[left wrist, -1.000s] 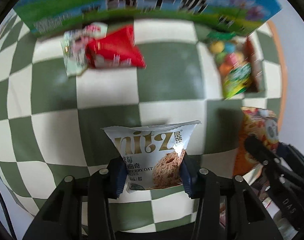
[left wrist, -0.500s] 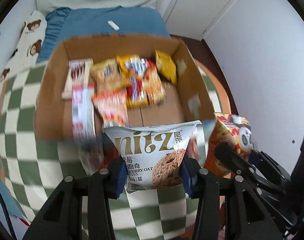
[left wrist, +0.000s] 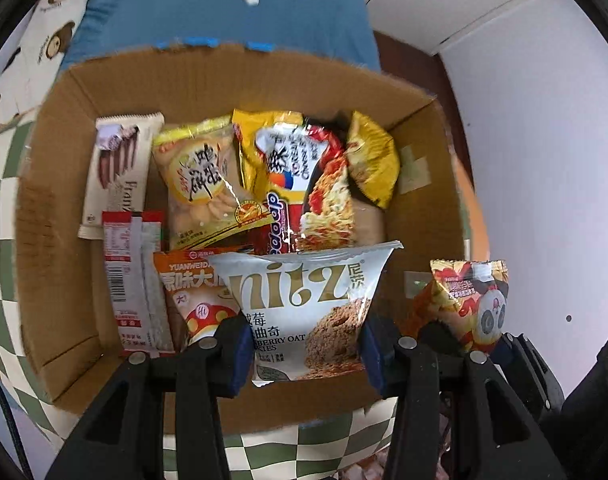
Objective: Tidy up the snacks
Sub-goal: 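Carry both bags into the cardboard box and open both tools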
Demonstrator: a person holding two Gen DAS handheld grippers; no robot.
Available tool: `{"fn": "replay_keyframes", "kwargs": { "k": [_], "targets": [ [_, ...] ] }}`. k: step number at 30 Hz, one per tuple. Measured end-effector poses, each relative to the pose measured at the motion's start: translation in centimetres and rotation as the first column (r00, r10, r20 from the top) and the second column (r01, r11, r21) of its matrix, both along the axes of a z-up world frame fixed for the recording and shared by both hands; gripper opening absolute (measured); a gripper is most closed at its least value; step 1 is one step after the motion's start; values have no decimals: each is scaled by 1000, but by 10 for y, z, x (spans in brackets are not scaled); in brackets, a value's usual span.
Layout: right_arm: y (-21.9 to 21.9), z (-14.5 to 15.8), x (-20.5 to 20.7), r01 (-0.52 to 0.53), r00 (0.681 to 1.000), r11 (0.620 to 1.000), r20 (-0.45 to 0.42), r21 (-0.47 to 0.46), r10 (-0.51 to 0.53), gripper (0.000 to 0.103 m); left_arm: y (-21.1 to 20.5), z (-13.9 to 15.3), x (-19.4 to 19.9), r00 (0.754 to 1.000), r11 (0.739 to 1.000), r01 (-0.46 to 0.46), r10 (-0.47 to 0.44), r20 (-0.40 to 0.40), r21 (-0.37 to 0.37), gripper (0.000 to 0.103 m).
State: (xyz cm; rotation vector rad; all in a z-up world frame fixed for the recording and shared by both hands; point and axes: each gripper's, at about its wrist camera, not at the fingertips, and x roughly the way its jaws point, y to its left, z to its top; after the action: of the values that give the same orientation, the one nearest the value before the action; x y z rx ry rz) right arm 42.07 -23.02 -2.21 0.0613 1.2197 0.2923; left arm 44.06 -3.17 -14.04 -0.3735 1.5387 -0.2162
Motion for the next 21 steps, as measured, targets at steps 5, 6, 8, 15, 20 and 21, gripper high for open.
{"fn": "replay_keyframes", "kwargs": {
  "k": [5,6,8,15,20,21],
  "targets": [
    [0,-36,11,-2,990,998,-142,-67,-7,65,1,-27,4,997,1000,-15,14,-79,-15,53],
    [1,-42,12,-3,987,997,-163,-81,-11,86,2,-31,4,996,1000,-18,17,-86,-19,73],
    [5,-46,10,-18,984,996,-179,-83,3,91,3,-34,5,997,1000,-21,20,-80,-3,98],
    [13,-49,9,-22,986,994,-169,-112,3,94,6,-33,3,998,999,-15,17,-61,32,99],
    [12,-46,9,-6,986,993,-164,-116,-13,94,22,-29,-3,999,995,-34,36,-19,92,99],
    [12,-46,9,-5,987,993,-162,-118,-14,94,26,-26,-4,999,994,-40,41,-4,106,99]
  ]
}}
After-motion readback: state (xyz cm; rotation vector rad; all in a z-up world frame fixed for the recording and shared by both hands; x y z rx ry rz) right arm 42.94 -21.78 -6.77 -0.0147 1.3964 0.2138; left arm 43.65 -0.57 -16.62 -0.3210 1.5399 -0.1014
